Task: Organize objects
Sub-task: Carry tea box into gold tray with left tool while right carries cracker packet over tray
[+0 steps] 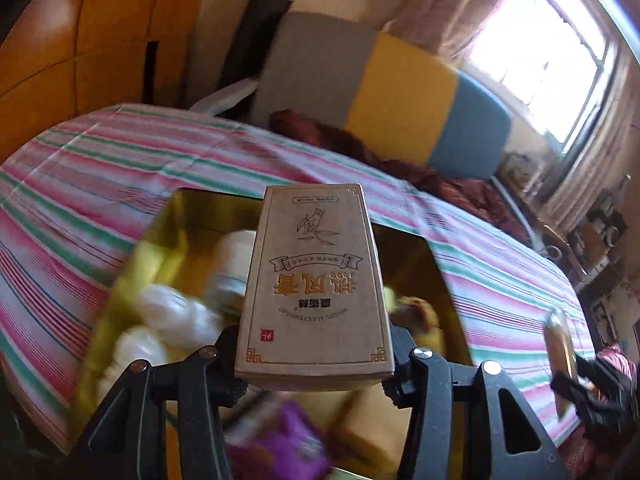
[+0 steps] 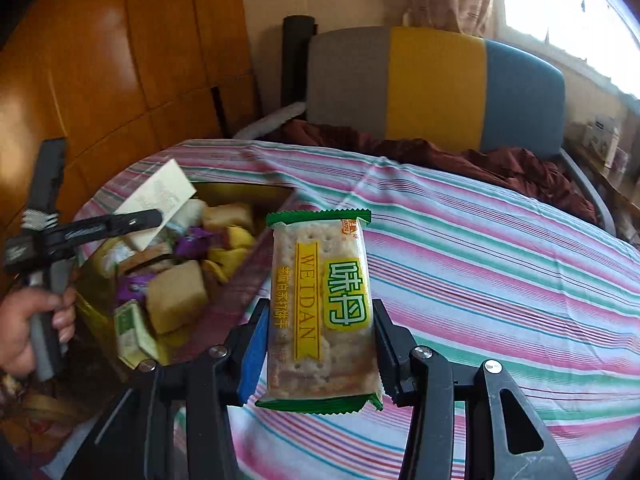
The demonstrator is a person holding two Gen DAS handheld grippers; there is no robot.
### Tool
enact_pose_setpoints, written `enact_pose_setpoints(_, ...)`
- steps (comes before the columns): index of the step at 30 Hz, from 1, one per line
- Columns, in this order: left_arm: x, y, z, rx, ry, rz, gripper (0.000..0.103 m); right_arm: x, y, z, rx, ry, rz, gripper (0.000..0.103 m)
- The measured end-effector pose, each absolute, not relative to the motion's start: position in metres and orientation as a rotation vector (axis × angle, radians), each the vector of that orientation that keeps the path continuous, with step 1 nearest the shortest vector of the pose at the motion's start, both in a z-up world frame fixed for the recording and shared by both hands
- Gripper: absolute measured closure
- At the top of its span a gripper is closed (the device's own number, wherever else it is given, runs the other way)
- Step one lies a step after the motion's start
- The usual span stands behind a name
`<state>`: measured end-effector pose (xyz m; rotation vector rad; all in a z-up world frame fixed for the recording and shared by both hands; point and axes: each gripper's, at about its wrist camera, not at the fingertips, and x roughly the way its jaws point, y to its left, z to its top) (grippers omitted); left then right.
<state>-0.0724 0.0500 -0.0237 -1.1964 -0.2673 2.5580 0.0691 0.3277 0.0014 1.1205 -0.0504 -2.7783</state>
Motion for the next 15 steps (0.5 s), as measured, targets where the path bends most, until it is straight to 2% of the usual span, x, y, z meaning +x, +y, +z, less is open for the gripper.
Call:
enact_pose_setpoints(8,-0.124,0.011,-0.037,-1.346,-0.26,2.59,0.051,0.068,0.275,0.001,1.109,-0.024,-2.68,0.055)
enact_pose_setpoints(15,-0.146,0.002,-0.048,-1.42,-0.066,2.627,0.05,0.062,0.25,0.0,1.113,-0.018,-2.643,0.055)
